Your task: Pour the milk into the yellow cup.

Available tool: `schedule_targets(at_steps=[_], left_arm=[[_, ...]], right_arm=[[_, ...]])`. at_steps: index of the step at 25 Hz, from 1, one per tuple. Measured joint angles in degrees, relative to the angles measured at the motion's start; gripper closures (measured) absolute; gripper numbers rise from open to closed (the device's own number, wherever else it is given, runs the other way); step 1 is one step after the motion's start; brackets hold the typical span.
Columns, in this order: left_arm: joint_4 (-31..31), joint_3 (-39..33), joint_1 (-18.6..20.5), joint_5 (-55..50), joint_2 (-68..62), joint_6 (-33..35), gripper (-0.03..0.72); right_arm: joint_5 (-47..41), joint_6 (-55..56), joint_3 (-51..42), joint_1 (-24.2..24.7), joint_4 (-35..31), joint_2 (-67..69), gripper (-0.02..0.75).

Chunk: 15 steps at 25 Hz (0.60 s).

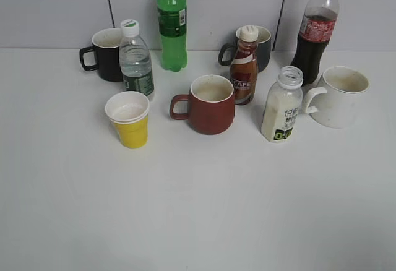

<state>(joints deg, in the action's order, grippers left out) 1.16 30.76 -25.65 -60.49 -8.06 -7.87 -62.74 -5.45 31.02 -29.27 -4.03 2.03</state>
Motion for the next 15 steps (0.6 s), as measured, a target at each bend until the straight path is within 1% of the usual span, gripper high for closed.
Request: schedule_targets(at_steps=[3, 15], left_arm=[[-0.1, 0.0, 0.0, 0.0, 0.0, 0.1, 0.217], [-0.1, 0.0, 0.0, 0.1, 0.0, 0.2, 0.293]], right_arm=[[1.7, -0.6, -1.1, 0.0, 0.0, -1.0, 0.219], [3.1, -0.7, -1.6, 0.0, 0.1, -1.0, 0.219]])
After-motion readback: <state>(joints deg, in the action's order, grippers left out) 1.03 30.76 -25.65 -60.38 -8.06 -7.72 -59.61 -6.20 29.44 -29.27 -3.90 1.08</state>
